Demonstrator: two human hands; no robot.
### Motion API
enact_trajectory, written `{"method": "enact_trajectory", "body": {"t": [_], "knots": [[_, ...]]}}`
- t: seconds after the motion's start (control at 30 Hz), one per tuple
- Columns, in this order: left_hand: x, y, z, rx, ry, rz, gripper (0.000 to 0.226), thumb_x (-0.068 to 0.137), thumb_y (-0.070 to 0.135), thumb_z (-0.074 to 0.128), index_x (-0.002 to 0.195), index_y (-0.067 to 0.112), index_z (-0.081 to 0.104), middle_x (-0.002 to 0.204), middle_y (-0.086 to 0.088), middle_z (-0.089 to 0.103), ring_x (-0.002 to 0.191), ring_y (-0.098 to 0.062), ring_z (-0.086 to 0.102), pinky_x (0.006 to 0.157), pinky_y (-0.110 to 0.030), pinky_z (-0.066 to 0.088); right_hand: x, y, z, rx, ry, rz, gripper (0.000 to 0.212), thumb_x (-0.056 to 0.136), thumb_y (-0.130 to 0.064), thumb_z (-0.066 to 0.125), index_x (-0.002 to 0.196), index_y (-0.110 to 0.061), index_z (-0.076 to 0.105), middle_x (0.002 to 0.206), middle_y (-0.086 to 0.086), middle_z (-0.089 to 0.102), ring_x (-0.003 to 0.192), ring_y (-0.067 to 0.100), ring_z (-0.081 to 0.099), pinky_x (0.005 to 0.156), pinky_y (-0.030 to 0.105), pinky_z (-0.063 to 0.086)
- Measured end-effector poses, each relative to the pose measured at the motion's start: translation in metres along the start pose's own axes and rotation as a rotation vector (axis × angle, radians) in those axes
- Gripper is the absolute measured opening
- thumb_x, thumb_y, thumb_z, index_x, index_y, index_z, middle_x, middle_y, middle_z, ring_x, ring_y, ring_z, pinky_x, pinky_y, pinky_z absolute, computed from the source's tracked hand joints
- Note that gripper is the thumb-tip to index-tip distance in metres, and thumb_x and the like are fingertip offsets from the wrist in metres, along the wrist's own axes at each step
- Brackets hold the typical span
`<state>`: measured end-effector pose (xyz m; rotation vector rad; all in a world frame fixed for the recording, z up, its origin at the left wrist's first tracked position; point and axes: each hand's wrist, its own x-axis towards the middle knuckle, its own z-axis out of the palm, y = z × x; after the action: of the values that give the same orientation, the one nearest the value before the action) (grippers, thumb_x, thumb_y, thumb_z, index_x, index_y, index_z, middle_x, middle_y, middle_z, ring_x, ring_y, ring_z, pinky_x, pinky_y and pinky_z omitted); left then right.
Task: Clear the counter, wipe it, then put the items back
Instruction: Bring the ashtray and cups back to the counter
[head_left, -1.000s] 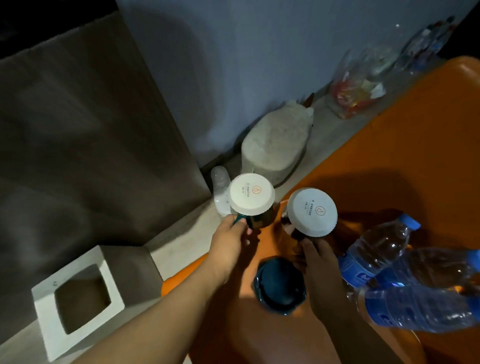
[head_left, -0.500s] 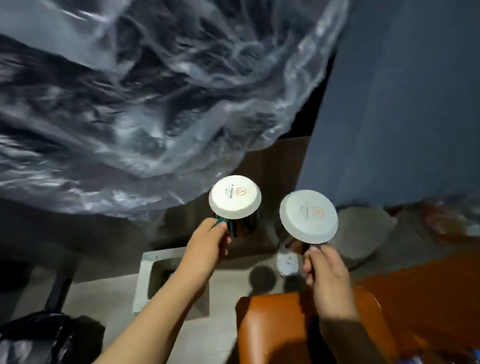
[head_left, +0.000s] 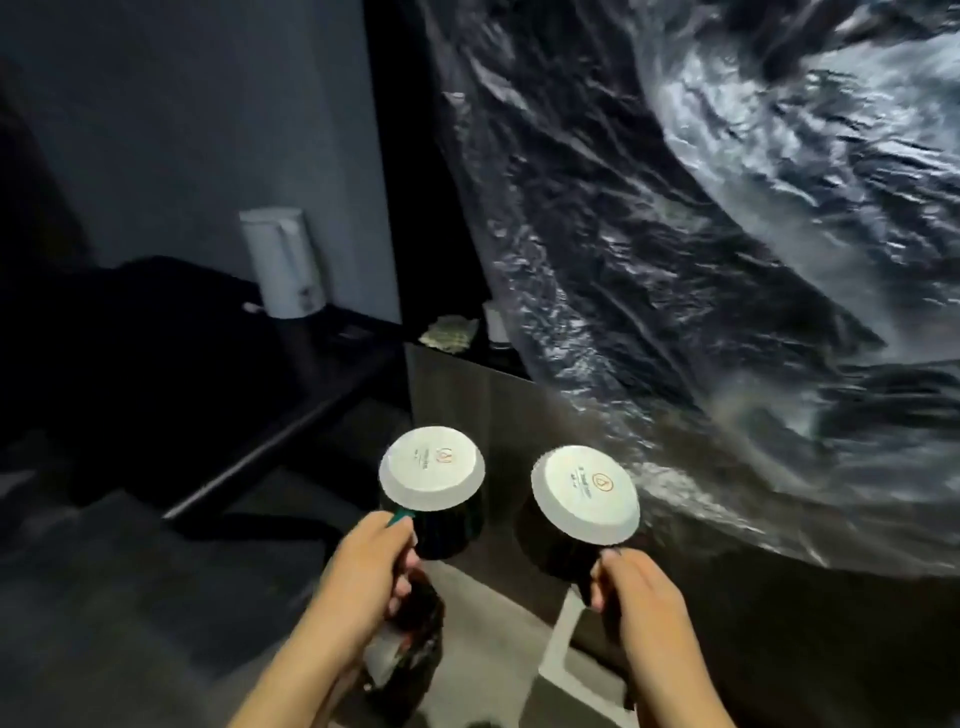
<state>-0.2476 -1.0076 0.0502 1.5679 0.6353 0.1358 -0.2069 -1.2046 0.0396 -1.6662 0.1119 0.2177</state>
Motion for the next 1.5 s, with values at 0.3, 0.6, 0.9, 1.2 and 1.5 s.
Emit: {"method": "enact_trajectory", "body": {"t": [0.3,0.6,0.9,1.2,1.5], "knots": [[-0.014,-0.017,-0.240,-0.094,0.370,-0.028,0.028,0.098,0.017,0.040,0.072,0.013,0.047,0.057,0.001,0.044,0.046,-0.010,0.032,0.045,-0.022,0.023,-0.038,-0.015,0.234,0.030,-0.352,-0.014,0.035,0.096,-0.012,0.045,0.062,-0.008,0.047,0.055,0.005,0.042,0.055,0.015,0.036,0.053,0.026,0.027],[-0.001,-0.044,-0.382,-0.270,0.595,-0.106,0.025,0.096,0.010,0.038,0.072,0.012,0.045,0.059,-0.002,0.043,0.042,-0.009,0.029,0.040,-0.017,0.020,-0.045,-0.013,0.411,-0.046,-0.578,-0.016,0.034,0.095,-0.007,0.046,0.062,-0.005,0.050,0.040,-0.001,0.045,0.027,0.001,0.037,0.033,0.008,0.027],[0.120,-0.024,-0.488,-0.317,0.694,-0.063,0.029,0.098,0.012,0.037,0.070,0.011,0.045,0.060,-0.003,0.044,0.041,-0.008,0.032,0.042,-0.019,0.023,0.027,-0.044,0.578,-0.066,-0.685,-0.018,0.034,0.093,-0.008,0.049,0.060,-0.007,0.049,0.042,0.000,0.043,0.040,0.010,0.036,0.043,0.020,0.029],[0.245,-0.011,-0.591,-0.395,0.719,-0.086,0.032,0.098,0.013,0.040,0.065,0.011,0.042,0.057,-0.003,0.043,0.036,-0.007,0.029,0.043,-0.019,0.022,0.093,-0.072,0.727,-0.125,-0.687,-0.003,0.032,0.094,-0.011,0.048,0.063,-0.006,0.049,0.049,0.004,0.045,0.045,0.016,0.036,0.045,0.024,0.029],[0.370,0.001,-0.767,-0.327,0.619,-0.073,0.028,0.097,0.013,0.041,0.069,0.012,0.041,0.059,-0.004,0.039,0.039,-0.008,0.029,0.044,-0.019,0.023,0.128,-0.086,0.939,-0.178,-0.591,-0.003,0.030,0.097,-0.016,0.045,0.069,-0.007,0.050,0.057,0.006,0.047,0.052,0.016,0.041,0.048,0.026,0.030]]}}
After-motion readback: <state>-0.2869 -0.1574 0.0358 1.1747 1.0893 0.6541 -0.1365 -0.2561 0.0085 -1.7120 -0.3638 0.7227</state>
